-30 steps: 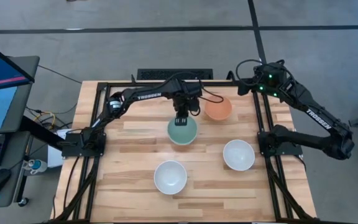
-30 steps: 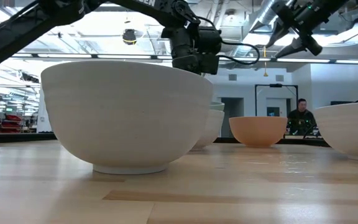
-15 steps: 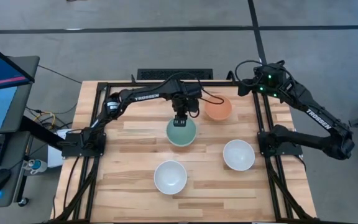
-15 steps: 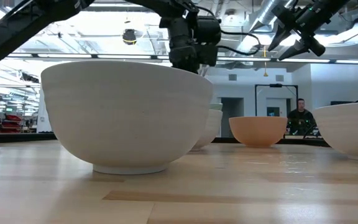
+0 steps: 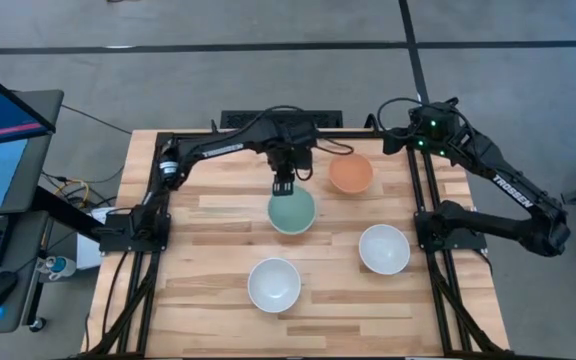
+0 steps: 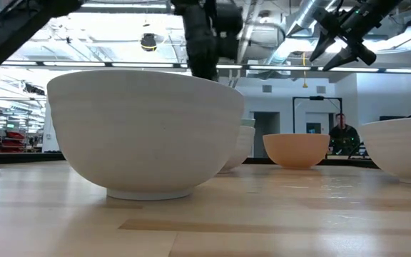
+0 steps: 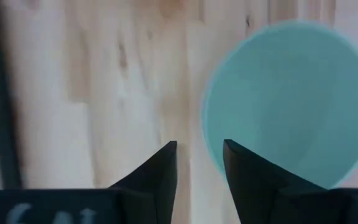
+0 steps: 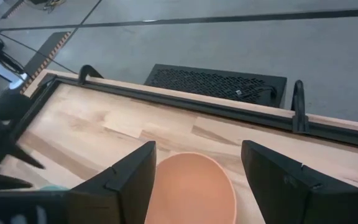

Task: Nest bowls inside each other
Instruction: Stack the left white bowl on top of the green bowl

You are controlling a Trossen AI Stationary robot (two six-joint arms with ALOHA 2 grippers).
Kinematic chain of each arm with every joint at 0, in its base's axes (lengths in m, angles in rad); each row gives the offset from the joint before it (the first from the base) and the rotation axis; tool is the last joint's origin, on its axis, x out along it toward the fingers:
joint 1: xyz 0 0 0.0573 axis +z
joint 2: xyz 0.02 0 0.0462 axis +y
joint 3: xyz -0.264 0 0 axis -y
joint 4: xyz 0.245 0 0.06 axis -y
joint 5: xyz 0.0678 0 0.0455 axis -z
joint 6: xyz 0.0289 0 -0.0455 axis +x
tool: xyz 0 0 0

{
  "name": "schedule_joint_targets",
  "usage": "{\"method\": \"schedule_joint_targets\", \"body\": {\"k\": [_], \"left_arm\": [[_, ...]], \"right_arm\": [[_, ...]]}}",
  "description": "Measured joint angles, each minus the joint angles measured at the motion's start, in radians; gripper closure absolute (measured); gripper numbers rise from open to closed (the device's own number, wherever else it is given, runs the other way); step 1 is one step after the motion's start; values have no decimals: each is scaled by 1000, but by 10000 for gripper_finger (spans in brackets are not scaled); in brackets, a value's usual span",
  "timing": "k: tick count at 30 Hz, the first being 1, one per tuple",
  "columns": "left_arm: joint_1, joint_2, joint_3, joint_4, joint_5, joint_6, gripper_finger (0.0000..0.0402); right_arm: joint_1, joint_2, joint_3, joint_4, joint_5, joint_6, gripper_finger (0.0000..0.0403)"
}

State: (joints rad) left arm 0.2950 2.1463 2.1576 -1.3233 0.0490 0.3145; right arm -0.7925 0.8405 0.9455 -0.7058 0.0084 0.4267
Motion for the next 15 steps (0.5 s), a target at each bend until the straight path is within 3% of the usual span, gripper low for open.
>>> {"method": "schedule_joint_targets", "body": {"k": [5, 15], "left_arm": [[-59, -132, -142, 177, -33, -76, 314], [-204, -546, -757, 520, -136, -302, 346]], "right_arm": [[0, 22, 0, -3, 7, -5, 143], [17, 64, 0, 14, 18, -18, 143]]}}
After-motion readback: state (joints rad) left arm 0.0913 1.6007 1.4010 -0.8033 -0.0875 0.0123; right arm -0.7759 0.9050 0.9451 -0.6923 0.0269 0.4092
